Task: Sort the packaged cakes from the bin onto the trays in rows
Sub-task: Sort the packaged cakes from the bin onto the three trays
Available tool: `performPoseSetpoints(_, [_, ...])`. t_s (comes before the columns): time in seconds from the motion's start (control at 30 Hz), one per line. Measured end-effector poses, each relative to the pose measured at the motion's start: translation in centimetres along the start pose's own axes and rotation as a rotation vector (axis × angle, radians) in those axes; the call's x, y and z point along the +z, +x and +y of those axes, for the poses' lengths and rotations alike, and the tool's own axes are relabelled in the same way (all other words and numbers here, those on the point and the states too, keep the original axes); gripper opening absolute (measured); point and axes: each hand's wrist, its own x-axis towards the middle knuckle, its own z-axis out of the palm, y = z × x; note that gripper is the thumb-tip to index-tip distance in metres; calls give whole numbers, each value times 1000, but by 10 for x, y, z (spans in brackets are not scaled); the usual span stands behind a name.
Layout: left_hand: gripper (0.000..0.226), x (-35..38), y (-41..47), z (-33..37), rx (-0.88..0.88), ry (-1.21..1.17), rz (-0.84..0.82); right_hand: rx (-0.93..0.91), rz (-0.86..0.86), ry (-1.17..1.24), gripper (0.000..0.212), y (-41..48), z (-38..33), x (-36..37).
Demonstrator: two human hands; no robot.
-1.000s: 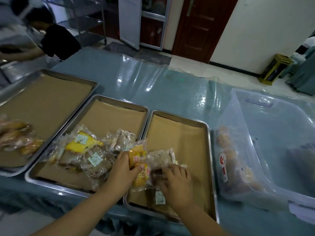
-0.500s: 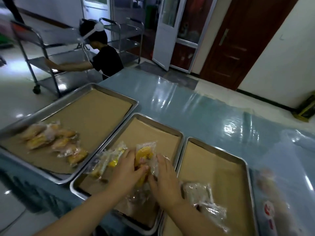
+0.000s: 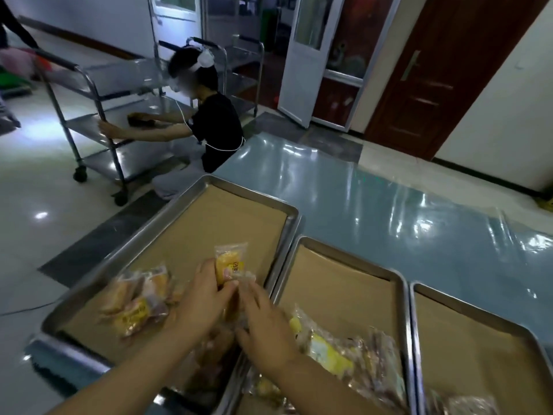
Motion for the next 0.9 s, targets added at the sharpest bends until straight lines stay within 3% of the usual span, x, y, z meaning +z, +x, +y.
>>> performPoseSetpoints(0.13, [81,-4,17,-24,-43,-76,-88,69,-84,28,72,15,-10,18])
performPoseSetpoints(0.2, [91,-3,23,-31,-28,9,-118,72,-123,-21,63,17,-11,24])
performPoseSetpoints(0.33, [82,3,35,-49,161,386,-175,58,-205,-195,48,19,-8,29])
performPoseSetpoints(0.47, [74,6,43,-61,297,625,-217,93,-169,-188,44,21,-9,34])
performPoseSetpoints(0.63, [50,11,46,-57,295,546,-213,165,-101,-153,42,18,-4,30])
performPoseSetpoints(0.73, [41,18,46,-38,384,420,-158,185,-31,-106,40,15,3,19])
performPoseSetpoints(0.9, [34,37,38,16,497,198,-140,196,218,-46,31,-1,16,-20])
